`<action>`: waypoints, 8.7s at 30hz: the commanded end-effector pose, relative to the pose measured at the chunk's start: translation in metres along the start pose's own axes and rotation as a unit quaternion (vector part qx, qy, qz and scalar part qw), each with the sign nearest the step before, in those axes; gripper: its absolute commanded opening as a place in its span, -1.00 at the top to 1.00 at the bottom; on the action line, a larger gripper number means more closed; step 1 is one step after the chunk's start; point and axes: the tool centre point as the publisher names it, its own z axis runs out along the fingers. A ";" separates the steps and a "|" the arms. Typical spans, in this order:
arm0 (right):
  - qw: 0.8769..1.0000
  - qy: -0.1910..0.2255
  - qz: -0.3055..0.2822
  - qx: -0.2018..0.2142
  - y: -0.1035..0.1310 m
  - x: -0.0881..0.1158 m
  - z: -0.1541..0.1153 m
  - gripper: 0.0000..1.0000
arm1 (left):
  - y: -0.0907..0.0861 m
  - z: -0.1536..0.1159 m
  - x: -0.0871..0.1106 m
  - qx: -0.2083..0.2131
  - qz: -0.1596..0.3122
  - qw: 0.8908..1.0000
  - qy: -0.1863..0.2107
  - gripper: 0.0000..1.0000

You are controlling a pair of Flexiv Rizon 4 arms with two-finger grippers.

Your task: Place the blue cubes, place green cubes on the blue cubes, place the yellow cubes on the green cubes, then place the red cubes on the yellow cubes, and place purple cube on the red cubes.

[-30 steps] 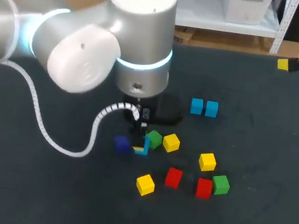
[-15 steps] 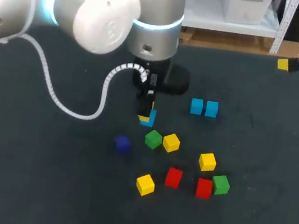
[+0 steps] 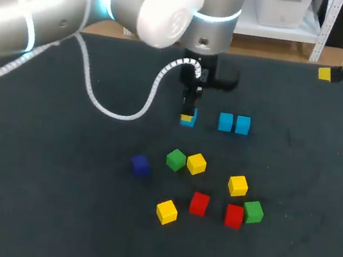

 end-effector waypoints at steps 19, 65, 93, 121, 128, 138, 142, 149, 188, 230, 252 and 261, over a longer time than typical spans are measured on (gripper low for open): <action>1.000 -0.002 -0.001 -0.002 -0.001 0.000 0.000 -1.00 | 0.025 0.016 -0.039 0.057 -0.023 0.998 0.003 1.00; 1.000 -0.002 -0.001 -0.002 -0.001 0.000 0.000 -1.00 | 0.035 0.036 -0.052 0.058 -0.035 0.997 -0.028 1.00; 1.000 -0.002 -0.001 -0.002 -0.001 0.000 0.000 -1.00 | 0.040 0.040 -0.053 0.048 -0.037 0.998 -0.031 0.47; 1.000 -0.002 -0.001 -0.002 -0.001 0.000 0.000 -1.00 | 0.018 0.021 -0.049 0.045 -0.044 0.998 -0.014 -1.00; 1.000 -0.002 -0.001 -0.002 -0.001 0.000 0.000 -1.00 | 0.004 0.023 -0.046 0.049 -0.044 0.998 -0.019 -1.00; 1.000 -0.002 -0.001 -0.002 -0.001 0.000 0.000 -1.00 | -0.002 0.027 -0.041 0.063 -0.034 0.997 -0.015 -1.00; 1.000 -0.002 -0.001 -0.002 -0.001 0.000 0.000 -1.00 | -0.002 0.025 -0.039 0.062 -0.031 0.998 -0.013 -1.00; 1.000 -0.002 -0.001 -0.002 -0.001 0.000 0.000 -1.00 | 0.000 0.025 -0.041 0.065 -0.019 0.998 -0.010 -1.00; 1.000 -0.002 -0.001 -0.002 -0.001 0.000 0.000 -1.00 | 0.031 0.042 -0.047 0.025 -0.098 0.995 -0.018 -0.81; 1.000 -0.002 -0.001 -0.002 -0.001 0.000 0.000 -1.00 | 0.037 0.040 -0.035 0.002 -0.040 0.999 0.013 1.00; 1.000 -0.002 -0.001 -0.002 -0.001 0.000 0.000 -1.00 | 0.043 0.042 -0.045 0.011 -0.006 1.000 0.003 1.00; 1.000 -0.002 -0.001 -0.002 -0.001 0.000 0.000 -1.00 | 0.043 0.043 -0.048 0.012 -0.003 1.000 0.001 0.90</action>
